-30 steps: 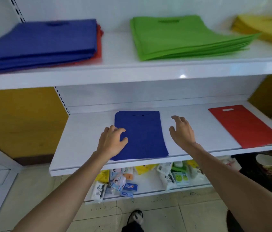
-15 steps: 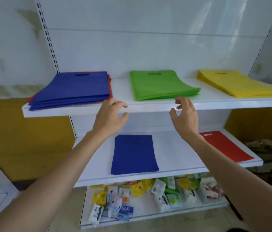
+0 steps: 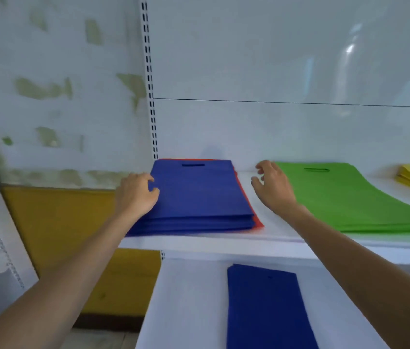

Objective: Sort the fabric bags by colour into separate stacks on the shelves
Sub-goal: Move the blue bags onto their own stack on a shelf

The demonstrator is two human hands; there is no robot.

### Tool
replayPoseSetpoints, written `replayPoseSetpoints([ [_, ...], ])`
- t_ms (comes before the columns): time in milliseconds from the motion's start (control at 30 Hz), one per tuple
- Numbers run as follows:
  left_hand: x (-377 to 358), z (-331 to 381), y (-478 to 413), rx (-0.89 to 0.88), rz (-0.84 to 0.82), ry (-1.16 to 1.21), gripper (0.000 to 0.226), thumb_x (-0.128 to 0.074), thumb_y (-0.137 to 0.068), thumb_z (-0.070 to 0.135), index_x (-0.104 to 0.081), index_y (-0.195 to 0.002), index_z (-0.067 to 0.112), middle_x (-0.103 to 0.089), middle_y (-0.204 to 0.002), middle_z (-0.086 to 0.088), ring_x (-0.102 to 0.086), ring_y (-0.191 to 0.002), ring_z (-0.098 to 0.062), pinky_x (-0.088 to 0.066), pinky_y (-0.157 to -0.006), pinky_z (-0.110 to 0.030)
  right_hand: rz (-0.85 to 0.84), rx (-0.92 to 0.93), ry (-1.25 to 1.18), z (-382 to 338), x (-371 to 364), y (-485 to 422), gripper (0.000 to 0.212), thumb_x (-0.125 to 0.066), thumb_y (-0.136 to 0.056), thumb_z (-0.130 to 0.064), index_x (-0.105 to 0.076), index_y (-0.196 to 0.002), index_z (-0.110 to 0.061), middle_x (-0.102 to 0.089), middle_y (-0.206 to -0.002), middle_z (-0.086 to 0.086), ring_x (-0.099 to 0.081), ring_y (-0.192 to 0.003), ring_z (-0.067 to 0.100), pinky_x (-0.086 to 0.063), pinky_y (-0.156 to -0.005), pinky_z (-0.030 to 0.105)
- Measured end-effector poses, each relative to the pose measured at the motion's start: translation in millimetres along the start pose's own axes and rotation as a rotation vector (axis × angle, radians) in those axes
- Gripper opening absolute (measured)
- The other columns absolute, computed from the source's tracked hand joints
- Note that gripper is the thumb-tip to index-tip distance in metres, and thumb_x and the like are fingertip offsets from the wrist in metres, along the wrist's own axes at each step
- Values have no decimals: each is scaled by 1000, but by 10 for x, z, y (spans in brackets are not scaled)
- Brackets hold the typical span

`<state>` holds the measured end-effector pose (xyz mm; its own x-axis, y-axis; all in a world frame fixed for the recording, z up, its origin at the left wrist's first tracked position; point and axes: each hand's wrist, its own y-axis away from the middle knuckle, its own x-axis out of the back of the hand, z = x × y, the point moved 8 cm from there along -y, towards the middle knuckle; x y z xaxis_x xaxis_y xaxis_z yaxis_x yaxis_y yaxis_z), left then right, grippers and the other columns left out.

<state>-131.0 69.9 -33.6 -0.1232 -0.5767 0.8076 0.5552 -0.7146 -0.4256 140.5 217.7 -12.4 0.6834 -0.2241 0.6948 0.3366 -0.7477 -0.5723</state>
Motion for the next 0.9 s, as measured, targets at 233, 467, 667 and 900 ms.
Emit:
replayPoseSetpoints([
  [233,-250,-466,-418,120,-109,106,24,-55,-88,30,-64,-74,13,-65,-80,-9,-61,-73,-24,-51,-71,-36,-176,-348,-33,66,-814,-420,50,-55,-92,-29,-38,-124,6,-48,-127,23,-47,-117,39,-40,-89,38],
  [467,-250,-327,-577,-23,4,167,20,-64,-86,14,-66,-103,5,-67,-101,-12,-62,-95,-26,-46,-81,-30,-203,-436,-24,248,-999,-556,33,-63,-85,-27,-46,-65,-6,-51,-77,11,-48,-75,27,-29,-51,28],
  [667,-250,-154,-557,-67,-23,178,28,-58,-90,12,-56,-118,7,-64,-108,-14,-59,-100,-26,-43,-85,-28,-93,-340,74,161,-834,-500,11,-51,-91,-16,-46,-92,-6,-53,-98,15,-48,-84,31,-34,-68,32],
  [900,-45,385,-317,-295,8,160,26,-48,-94,9,-65,-113,12,-65,-113,-6,-59,-104,-21,-42,-89,-27,77,-152,-79,118,-179,-259,46,-42,-86,4,-37,-130,-5,-56,-98,20,-52,-83,36,-42,-69,41],
])
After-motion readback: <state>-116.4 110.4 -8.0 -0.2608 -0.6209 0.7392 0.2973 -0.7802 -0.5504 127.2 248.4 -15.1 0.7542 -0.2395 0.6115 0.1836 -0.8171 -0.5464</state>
